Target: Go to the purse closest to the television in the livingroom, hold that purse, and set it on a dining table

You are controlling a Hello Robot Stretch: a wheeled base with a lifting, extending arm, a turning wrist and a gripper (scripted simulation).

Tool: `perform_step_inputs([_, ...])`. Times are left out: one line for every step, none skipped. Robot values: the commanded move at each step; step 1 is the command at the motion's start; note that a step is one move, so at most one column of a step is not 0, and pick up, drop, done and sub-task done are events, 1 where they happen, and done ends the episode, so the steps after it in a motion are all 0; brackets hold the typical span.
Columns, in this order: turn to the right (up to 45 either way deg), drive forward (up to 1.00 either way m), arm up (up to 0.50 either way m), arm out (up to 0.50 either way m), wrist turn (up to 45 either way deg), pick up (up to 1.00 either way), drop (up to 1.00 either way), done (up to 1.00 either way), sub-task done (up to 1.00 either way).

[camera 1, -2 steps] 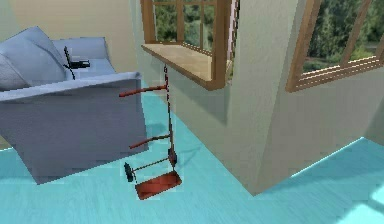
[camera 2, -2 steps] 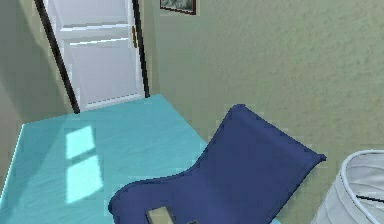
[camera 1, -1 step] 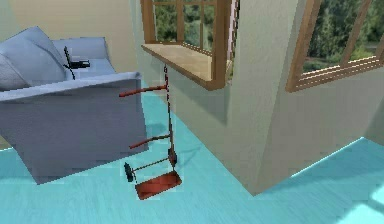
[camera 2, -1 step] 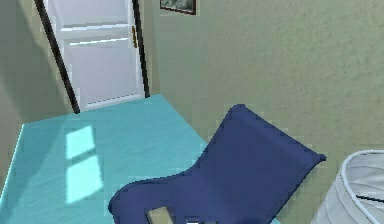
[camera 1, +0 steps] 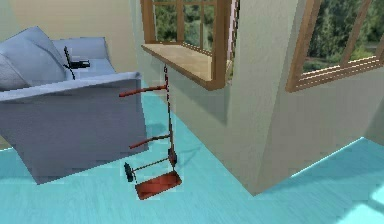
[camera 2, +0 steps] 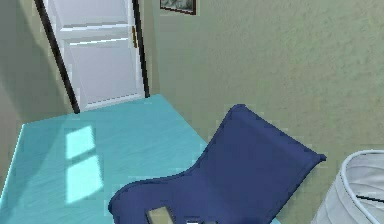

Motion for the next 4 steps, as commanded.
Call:
perform_step_inputs([0.0, 0.00, 0.00, 0.00, 45.0, 0.00, 0.00, 0.00, 0.00])
perform_step_inputs([0.0, 0.00, 0.00, 0.00, 45.0, 0.00, 0.00, 0.00, 0.00])
perform_step_inputs([0.0, 0.00, 0.00, 0.00, 30.0, 0.00, 0.00, 0.00, 0.00])
perform_step_inputs([0.0, 0.00, -0.30, 0.00, 0.0, 0.00, 0.00, 0.00, 0.00])
